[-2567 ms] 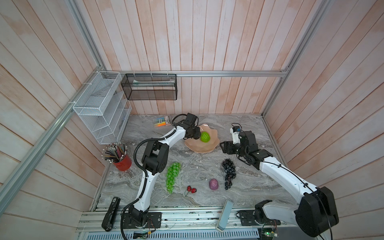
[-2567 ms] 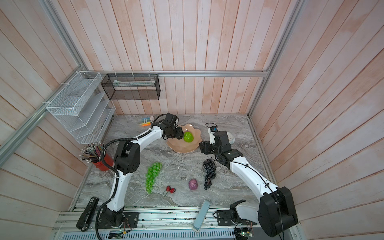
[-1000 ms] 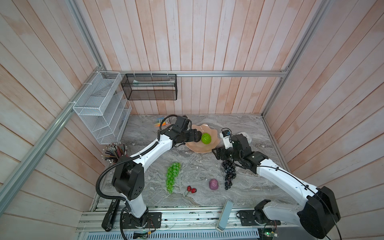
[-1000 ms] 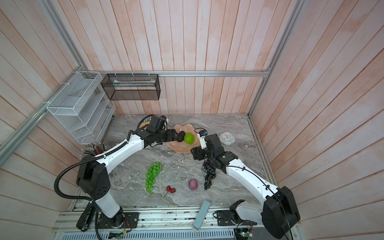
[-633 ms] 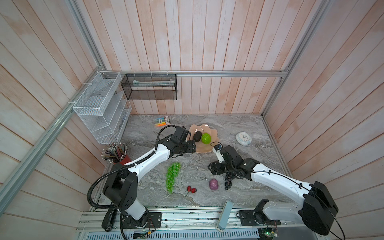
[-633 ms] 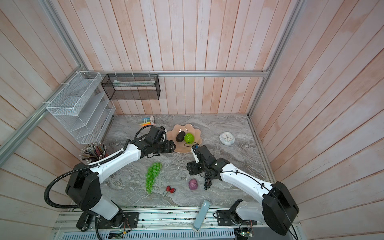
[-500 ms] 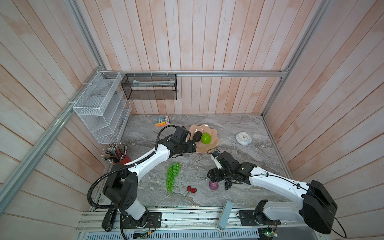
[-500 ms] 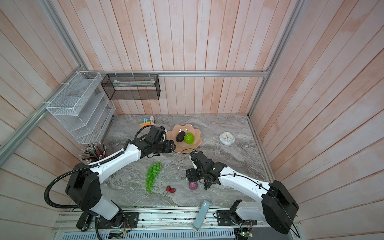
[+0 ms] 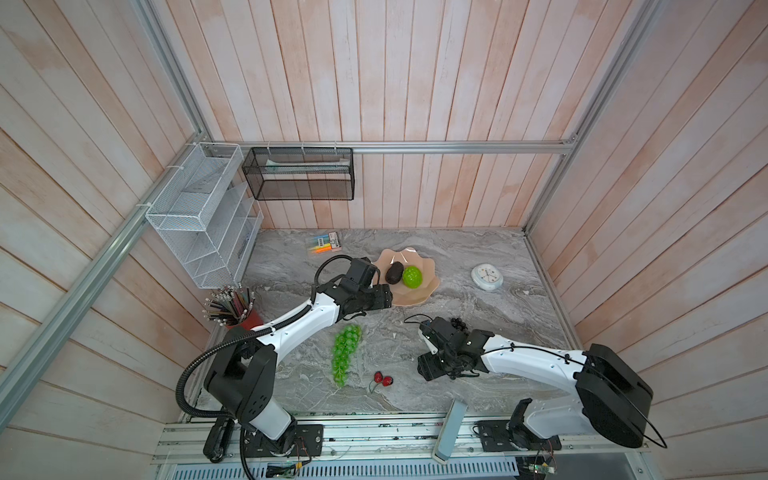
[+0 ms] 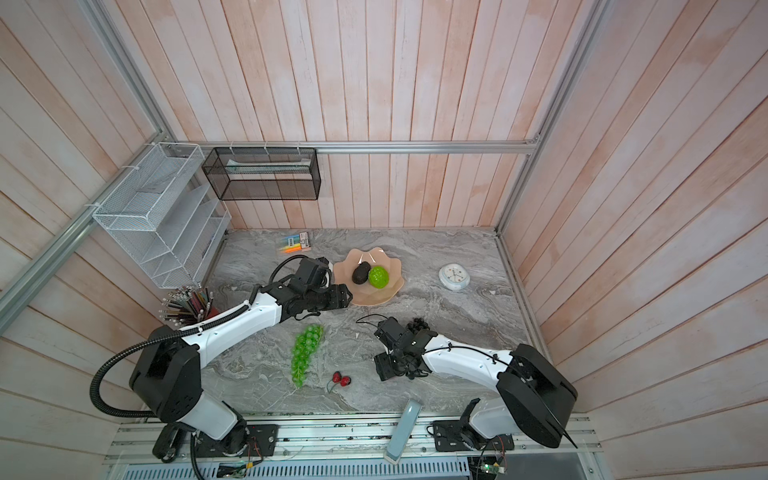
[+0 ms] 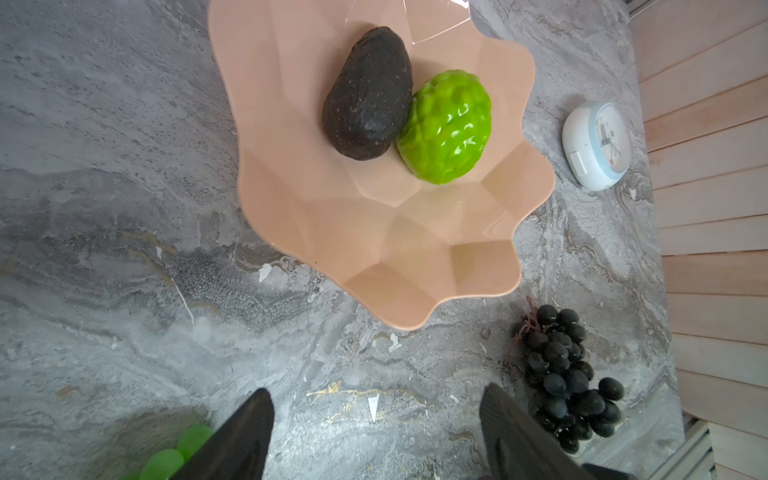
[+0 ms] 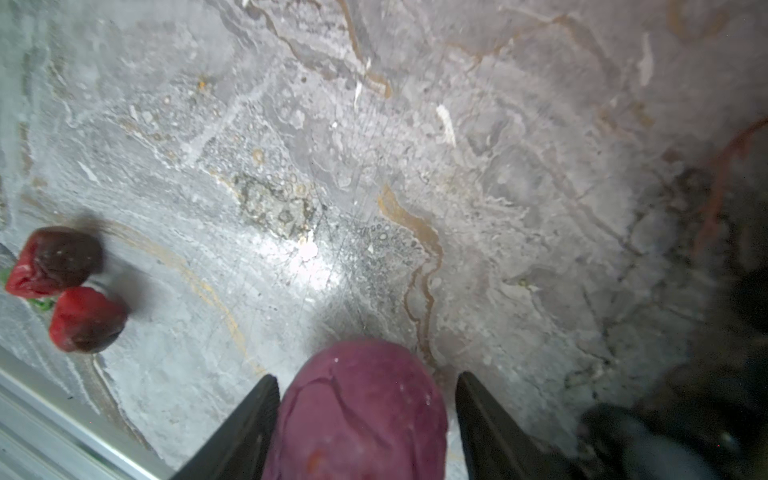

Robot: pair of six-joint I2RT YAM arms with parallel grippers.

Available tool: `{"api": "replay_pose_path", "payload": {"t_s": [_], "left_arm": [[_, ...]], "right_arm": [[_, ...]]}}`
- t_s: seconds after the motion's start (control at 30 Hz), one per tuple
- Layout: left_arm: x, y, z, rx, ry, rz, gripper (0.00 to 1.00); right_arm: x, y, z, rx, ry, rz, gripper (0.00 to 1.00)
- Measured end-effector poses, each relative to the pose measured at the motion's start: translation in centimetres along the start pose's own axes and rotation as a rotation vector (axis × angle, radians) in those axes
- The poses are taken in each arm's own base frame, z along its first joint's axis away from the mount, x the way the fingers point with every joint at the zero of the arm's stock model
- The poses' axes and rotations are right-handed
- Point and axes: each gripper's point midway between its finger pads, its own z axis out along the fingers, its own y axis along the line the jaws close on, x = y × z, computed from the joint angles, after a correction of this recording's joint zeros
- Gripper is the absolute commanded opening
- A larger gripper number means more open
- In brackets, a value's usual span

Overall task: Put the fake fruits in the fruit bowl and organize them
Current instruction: 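Grasp the purple fig with the right gripper while the left gripper withdraws, then carry the purple fig into the bowl and release it with the right gripper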

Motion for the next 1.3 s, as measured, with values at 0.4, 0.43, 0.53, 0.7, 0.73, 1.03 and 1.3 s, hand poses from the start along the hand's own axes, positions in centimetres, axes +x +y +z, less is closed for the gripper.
{"api": "replay_pose_path", "payload": {"t_s": [0.4, 0.43, 0.53, 0.7, 0.73, 1.03, 1.3], "left_arm": [[-0.3, 0.4, -0.4, -0.005, -0.012, -0.029, 0.8], [-0.2, 0.5, -0.6, -0.005, -0.014, -0.033, 0.8], [0.0, 0.9, -1.3, -0.012, -0.028, -0.056, 0.8], [0.3, 2.1, -2.5, -0.043, -0.056, -0.101, 0.79], [0.4, 2.3, -2.7, -0.048, -0.059, -0.107, 0.79], [1.2, 3.4, -4.8, -0.083, -0.08, -0.137, 0.79], [1.6, 4.2, -5.9, -0.097, -0.095, -0.162, 0.79]], "right_arm": [[0.0, 0.2, -0.7, -0.015, -0.011, -0.001, 0.43], [-0.2, 0.3, -0.9, -0.015, -0.016, -0.003, 0.43], [-1.8, 0.3, -1.8, -0.019, -0.046, 0.002, 0.43], [-9.3, -0.4, -5.6, -0.083, -0.22, 0.075, 0.41], [-10.9, -0.7, -6.6, -0.09, -0.263, 0.084, 0.41], [-22.3, -3.3, -8.7, -0.067, -0.466, 0.07, 0.4], [-26.3, -3.3, -2.6, -0.079, -0.382, 0.017, 0.38]]}}
